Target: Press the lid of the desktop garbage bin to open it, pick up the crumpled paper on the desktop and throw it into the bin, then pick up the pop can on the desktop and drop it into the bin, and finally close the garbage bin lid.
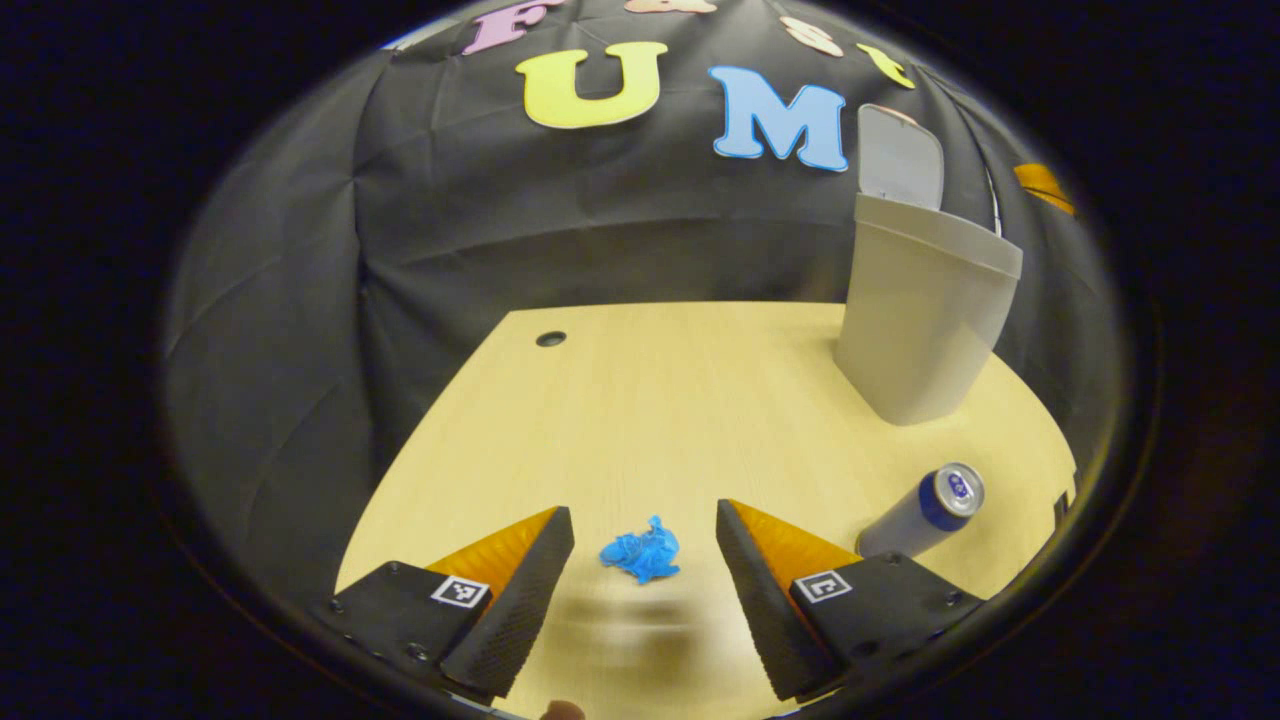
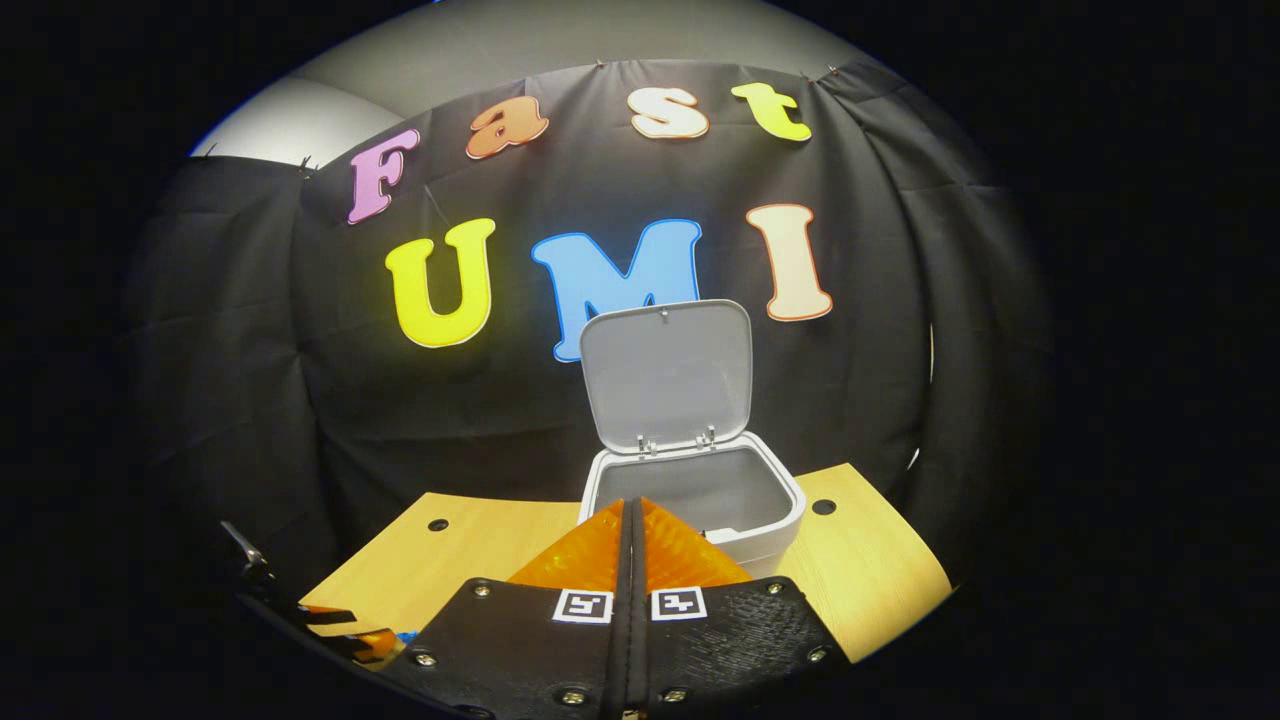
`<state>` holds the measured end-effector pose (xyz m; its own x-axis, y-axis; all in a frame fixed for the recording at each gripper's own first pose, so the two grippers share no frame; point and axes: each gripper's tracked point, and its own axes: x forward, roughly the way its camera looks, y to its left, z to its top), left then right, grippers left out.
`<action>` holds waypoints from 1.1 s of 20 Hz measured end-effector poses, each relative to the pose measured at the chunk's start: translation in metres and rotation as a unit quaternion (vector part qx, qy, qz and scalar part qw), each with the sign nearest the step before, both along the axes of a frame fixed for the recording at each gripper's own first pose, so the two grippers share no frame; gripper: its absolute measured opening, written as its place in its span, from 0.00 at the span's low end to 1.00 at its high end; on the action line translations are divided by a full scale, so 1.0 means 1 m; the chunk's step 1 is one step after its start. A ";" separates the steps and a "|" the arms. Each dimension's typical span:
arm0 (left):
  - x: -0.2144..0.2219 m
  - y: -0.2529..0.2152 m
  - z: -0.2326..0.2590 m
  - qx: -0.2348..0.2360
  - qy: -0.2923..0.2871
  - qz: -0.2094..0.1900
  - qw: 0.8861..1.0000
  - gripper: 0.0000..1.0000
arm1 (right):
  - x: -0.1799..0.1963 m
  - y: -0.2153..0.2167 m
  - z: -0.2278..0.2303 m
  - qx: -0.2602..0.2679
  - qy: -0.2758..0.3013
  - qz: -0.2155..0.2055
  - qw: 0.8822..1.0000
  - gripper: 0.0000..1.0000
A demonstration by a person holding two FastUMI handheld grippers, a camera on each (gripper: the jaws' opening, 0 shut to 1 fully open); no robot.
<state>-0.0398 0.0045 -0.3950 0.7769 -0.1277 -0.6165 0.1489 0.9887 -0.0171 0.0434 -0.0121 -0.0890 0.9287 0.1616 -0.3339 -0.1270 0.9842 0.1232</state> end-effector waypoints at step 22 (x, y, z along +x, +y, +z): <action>0.020 0.002 -0.091 0.016 0.072 0.015 0.997 0.95 | -0.016 0.000 -0.001 -0.013 0.010 0.006 1.000 1.00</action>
<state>-0.0194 0.0065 -0.4861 0.6834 -0.0849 -0.7251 0.1180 0.9930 -0.0051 0.0269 -0.0124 -0.0895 0.9201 0.1632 -0.3560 -0.1358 0.9856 0.1011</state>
